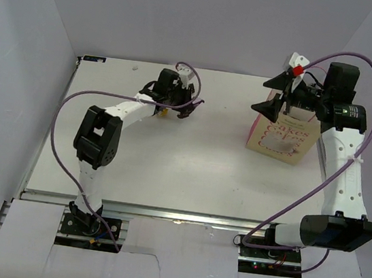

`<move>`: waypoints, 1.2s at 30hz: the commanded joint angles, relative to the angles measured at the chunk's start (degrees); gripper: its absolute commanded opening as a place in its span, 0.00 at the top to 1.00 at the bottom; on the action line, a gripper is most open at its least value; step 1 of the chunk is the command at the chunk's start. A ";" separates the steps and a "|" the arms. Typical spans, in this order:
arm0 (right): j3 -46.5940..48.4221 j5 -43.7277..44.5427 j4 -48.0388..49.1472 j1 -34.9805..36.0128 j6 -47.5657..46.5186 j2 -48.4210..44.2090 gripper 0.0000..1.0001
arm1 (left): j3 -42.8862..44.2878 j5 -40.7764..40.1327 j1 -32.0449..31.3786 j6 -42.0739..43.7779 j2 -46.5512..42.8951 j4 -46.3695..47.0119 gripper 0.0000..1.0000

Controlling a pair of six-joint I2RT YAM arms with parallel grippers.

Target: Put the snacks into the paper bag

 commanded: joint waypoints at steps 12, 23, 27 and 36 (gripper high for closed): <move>-0.19 7.74 19.40 -5.02 35.78 -0.09 0.14 | 10.40 25.53 -8.40 -5.86 -7.62 28.11 0.84; -14.60 23.27 39.18 0.16 74.92 -5.20 0.07 | 5.14 22.54 -10.78 -7.88 -11.39 34.00 0.83; -16.55 28.91 40.76 6.31 78.80 -4.32 0.11 | 2.50 22.36 -11.48 -8.23 -12.97 34.70 0.82; -15.14 42.44 36.11 10.00 77.31 -1.68 0.24 | -2.16 20.96 -12.01 -8.32 -16.22 36.11 0.81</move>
